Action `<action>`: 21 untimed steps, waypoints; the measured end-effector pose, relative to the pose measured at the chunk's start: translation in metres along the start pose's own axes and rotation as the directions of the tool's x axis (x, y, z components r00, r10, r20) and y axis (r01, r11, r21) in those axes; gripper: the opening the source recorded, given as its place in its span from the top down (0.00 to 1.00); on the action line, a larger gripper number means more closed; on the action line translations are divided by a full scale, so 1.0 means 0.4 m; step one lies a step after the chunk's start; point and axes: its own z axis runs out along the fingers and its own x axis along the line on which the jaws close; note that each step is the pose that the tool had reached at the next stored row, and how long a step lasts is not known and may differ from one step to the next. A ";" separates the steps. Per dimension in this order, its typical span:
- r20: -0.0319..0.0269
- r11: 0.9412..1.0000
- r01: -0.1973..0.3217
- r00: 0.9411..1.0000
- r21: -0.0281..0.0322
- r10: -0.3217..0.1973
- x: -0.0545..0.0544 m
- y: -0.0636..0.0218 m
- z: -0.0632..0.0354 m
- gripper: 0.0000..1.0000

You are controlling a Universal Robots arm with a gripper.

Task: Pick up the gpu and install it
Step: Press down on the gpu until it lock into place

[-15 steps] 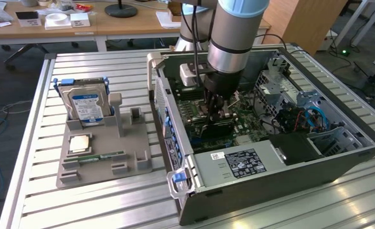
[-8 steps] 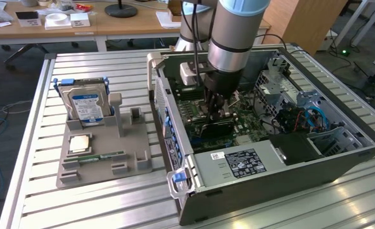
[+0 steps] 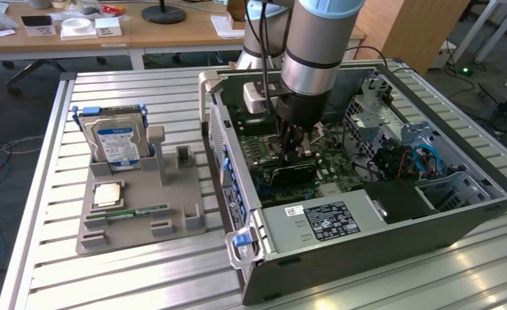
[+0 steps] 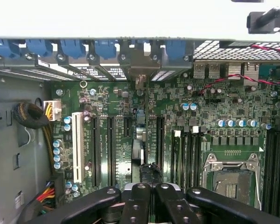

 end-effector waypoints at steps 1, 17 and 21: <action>0.000 1.000 0.000 1.000 0.000 0.000 0.000 -0.001 0.000 0.89; 0.000 1.000 0.000 1.000 0.000 0.000 -0.007 -0.005 -0.071 0.89; 0.000 1.000 0.000 1.000 0.000 0.000 -0.010 -0.006 -0.105 0.89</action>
